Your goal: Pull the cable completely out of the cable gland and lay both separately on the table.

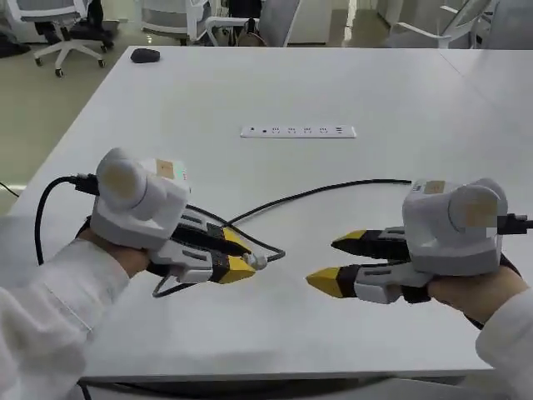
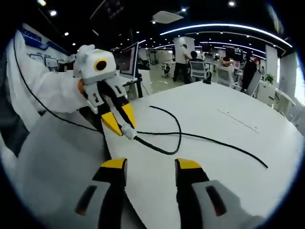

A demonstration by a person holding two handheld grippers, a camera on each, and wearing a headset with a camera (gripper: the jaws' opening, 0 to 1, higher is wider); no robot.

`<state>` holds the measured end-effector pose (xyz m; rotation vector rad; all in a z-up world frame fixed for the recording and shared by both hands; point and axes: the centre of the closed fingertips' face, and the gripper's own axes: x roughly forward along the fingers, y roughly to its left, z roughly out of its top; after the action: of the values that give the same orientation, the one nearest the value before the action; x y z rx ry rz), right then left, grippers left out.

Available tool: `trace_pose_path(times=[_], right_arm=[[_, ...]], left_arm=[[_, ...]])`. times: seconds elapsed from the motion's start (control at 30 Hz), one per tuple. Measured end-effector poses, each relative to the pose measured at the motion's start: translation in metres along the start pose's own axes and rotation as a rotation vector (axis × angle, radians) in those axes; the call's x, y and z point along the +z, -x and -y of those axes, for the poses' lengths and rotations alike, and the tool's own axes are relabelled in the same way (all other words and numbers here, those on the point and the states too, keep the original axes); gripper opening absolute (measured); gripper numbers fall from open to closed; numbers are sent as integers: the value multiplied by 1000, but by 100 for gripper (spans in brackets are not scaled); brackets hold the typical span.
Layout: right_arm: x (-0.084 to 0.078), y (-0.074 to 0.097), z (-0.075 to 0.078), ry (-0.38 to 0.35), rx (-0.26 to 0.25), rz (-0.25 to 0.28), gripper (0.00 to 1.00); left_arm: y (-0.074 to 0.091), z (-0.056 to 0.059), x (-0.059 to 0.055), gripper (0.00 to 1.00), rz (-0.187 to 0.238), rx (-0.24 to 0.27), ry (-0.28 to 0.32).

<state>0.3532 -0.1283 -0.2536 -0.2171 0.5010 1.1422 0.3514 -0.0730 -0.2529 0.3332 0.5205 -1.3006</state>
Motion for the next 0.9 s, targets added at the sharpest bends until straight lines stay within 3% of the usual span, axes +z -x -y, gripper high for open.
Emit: trace_pose_path(times=[0.13,0.2,0.4,0.43,0.5,0.53,0.6,0.67,0.77,0.87,0.9], right_arm=[[10,-13,-12,102,110,26,39],[18,-18,-20,115,185,53,38],[40,-22,-36,146,335,105,31],[46,-20,-41,131,375,125,31],[53,-20,-41,117,394,149,33],[57,-19,-47,95,442,153,31],[59,-22,-48,86,477,155,26],[57,-26,-50,67,506,134,28],[60,-28,-63,9,601,144,30],[59,-36,-62,2,596,146,20],[60,-34,-66,-9,620,155,16]], left_arm=[[8,3,6,14,38,-3,5],[13,5,9,14,51,-8,-8],[27,13,19,14,83,-26,-80],[28,14,20,14,90,-29,-86],[31,15,22,14,109,-38,-93],[32,16,23,14,116,-41,-95],[34,17,25,14,128,-45,-102],[35,18,27,14,134,-49,-110],[38,21,29,14,143,-56,-121],[41,23,31,14,160,-61,-120],[42,22,32,14,166,-56,-118]])
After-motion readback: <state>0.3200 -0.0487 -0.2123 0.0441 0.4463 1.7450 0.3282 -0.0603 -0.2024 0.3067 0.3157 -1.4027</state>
